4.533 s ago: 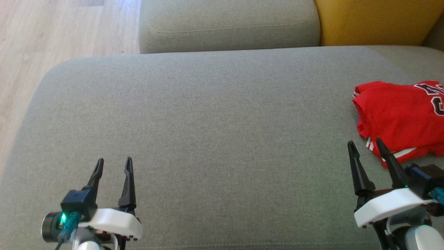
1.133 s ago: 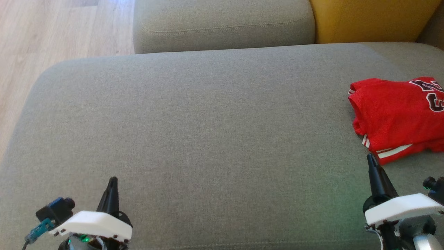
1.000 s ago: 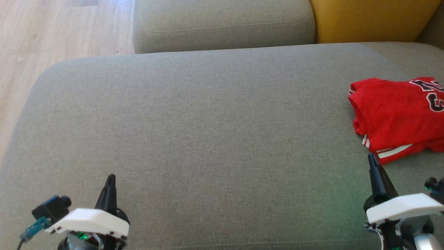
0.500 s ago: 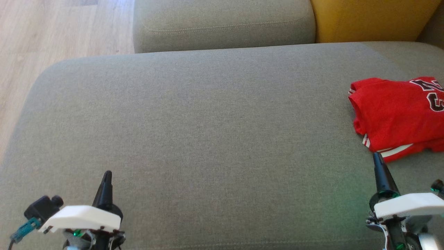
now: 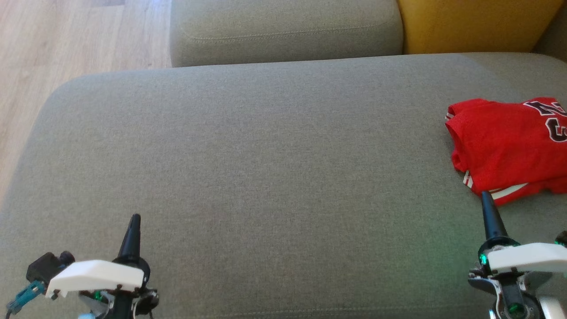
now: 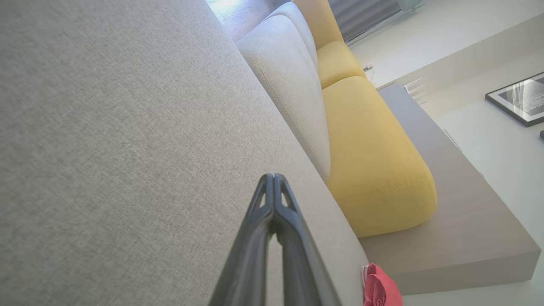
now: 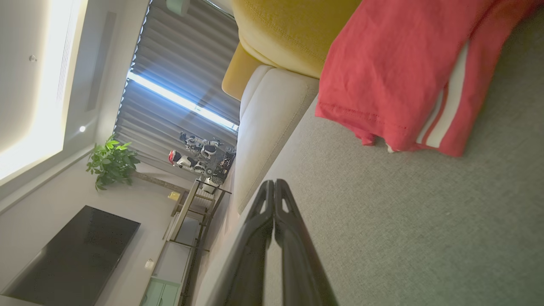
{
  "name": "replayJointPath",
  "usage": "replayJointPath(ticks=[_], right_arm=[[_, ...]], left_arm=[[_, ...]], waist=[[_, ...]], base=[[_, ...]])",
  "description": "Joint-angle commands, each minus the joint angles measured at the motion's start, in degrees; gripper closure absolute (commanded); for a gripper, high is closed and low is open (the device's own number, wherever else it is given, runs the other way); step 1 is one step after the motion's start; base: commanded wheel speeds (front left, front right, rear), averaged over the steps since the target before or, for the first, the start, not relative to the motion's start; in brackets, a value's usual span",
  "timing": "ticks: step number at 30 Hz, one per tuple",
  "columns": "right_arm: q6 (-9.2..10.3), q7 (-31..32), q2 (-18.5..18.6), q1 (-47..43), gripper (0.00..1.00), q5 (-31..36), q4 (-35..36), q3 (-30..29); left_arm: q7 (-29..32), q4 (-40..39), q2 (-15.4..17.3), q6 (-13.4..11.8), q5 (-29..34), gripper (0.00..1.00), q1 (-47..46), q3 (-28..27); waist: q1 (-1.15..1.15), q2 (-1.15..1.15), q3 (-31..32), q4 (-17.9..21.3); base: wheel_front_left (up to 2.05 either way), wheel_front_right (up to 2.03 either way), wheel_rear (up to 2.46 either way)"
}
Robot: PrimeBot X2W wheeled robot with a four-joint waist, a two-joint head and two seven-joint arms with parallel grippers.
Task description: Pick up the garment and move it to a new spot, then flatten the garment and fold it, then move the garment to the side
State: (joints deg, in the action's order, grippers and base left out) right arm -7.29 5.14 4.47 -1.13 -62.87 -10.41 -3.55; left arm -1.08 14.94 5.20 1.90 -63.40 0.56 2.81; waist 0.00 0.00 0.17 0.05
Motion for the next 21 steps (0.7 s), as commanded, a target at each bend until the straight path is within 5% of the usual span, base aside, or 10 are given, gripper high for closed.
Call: replayJointPath(ticks=[1, 21], right_arm=[[-0.13, 0.1, 0.3, 3.5, 1.00, -2.0, 1.4, 0.3], [-0.16, 0.5, -0.4, 5.2, 1.00, -14.8, -0.9, -1.0]], left_arm=[[0.4, -1.6, 0.2, 0.7, -1.8, 1.00, -3.7, -2.1], [3.7, -1.3, -1.0, 3.0, -14.3, 1.00, -5.1, -5.5]], waist=[[0.00, 0.00, 0.0, 0.0], [0.00, 0.00, -0.2, 0.0]], base=[[0.00, 0.00, 0.00], [0.00, 0.00, 0.00]])
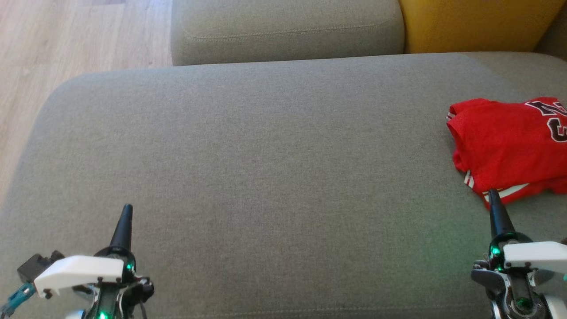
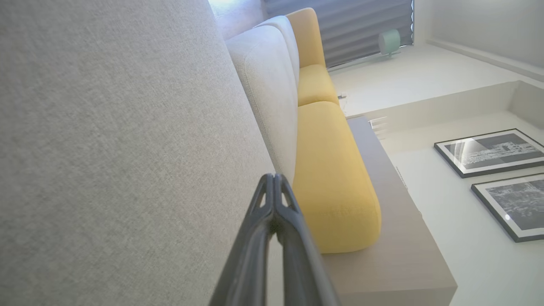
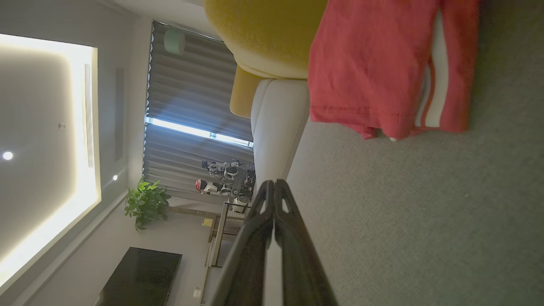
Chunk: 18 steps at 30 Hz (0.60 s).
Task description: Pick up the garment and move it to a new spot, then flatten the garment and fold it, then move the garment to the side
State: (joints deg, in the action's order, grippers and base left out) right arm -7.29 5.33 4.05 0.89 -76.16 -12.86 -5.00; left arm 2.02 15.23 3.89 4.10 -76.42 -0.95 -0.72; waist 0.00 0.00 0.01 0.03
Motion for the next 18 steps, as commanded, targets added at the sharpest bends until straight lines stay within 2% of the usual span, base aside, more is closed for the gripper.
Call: replayJointPath(ticks=[1, 18], right_arm=[[-0.17, 0.3, 0.0, 3.3, 1.00, -2.1, 1.4, 0.4], [-0.19, 0.7, -0.6, 4.7, 1.00, -12.3, -0.4, -0.7]], left_arm=[[0.8, -1.5, 0.3, 0.9, -1.9, 1.00, -3.7, -2.1], [3.5, -1.3, -0.6, 2.7, -11.8, 1.00, -4.8, -4.8]], waist=[[0.00, 0.00, 0.0, 0.0], [0.00, 0.00, -0.1, 0.0]], base=[[0.00, 0.00, 0.00], [0.00, 0.00, 0.00]])
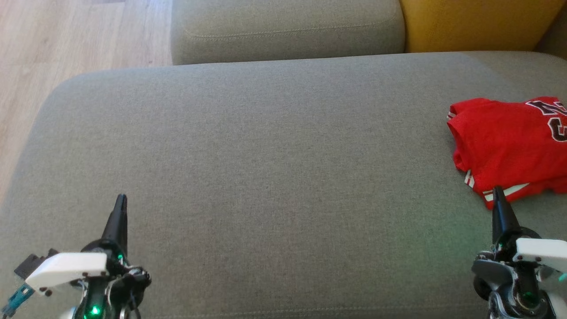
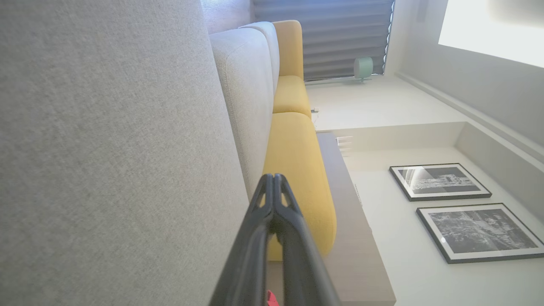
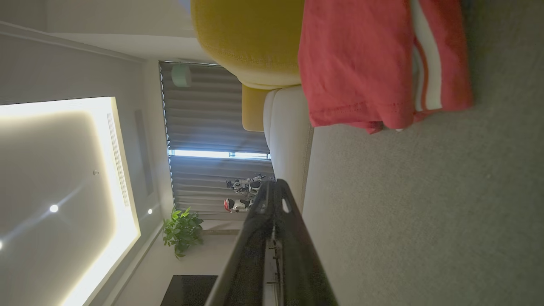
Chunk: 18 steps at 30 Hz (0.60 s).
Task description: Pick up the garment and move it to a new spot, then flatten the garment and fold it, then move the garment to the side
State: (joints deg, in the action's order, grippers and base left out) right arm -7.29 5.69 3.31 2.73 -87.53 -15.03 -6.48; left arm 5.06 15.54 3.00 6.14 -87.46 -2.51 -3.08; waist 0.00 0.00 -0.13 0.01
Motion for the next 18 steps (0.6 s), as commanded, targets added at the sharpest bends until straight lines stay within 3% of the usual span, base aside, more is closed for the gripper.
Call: replayJointPath(ticks=[1, 6, 18], right_arm=[[-0.19, 0.4, 0.1, 3.0, 1.00, -1.6, 1.6, 0.7], [-0.20, 0.5, -0.1, 3.4, 1.00, -4.8, 1.1, 0.4], [-0.20, 0.5, -0.2, 3.4, 1.00, -4.9, 1.0, 0.3]], left_arm=[[0.6, -1.6, 0.2, 0.8, -1.4, 1.00, -3.3, -2.6], [1.4, -1.5, -0.1, 1.3, -4.5, 1.00, -3.7, -3.4], [1.5, -1.5, -0.1, 1.4, -4.7, 1.00, -3.7, -3.5]], waist=[[0.00, 0.00, 0.0, 0.0], [0.00, 0.00, 0.0, 0.0], [0.00, 0.00, 0.0, 0.0]], base=[[0.00, 0.00, 0.00], [0.00, 0.00, 0.00], [0.00, 0.00, 0.00]])
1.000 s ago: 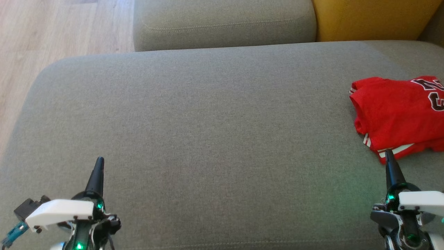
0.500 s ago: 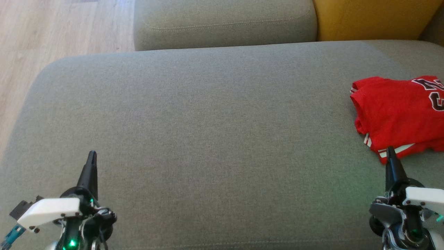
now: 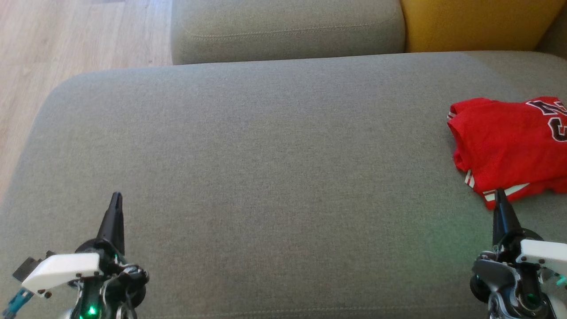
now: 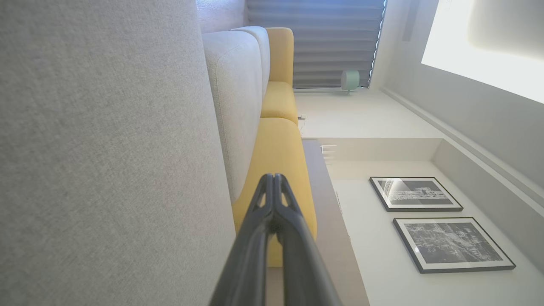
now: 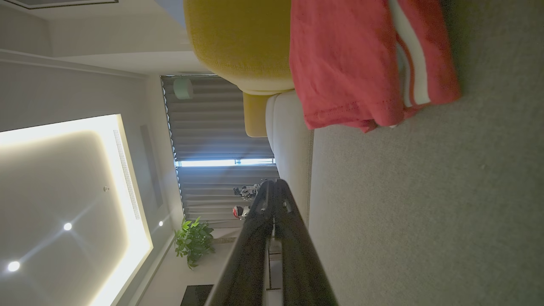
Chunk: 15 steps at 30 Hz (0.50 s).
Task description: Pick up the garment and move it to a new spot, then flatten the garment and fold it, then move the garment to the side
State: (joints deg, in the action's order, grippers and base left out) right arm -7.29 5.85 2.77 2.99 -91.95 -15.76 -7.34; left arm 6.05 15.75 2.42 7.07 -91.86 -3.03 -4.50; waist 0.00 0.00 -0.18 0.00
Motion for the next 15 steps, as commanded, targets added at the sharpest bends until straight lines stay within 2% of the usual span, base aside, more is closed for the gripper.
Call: replayJointPath(ticks=[1, 15], right_arm=[[-0.20, 0.4, 0.4, 3.2, 1.00, -0.5, 1.8, 1.2], [-0.20, 0.4, 0.3, 3.2, 1.00, -0.4, 1.7, 1.1]], left_arm=[[0.5, -1.7, 0.5, 0.4, -0.3, 1.00, -3.2, -2.1], [0.5, -1.7, 0.5, 0.4, -0.3, 1.00, -3.2, -2.1]], waist=[[0.00, 0.00, 0.0, 0.0], [0.00, 0.00, 0.0, 0.0]], base=[[0.00, 0.00, 0.00], [0.00, 0.00, 0.00]])
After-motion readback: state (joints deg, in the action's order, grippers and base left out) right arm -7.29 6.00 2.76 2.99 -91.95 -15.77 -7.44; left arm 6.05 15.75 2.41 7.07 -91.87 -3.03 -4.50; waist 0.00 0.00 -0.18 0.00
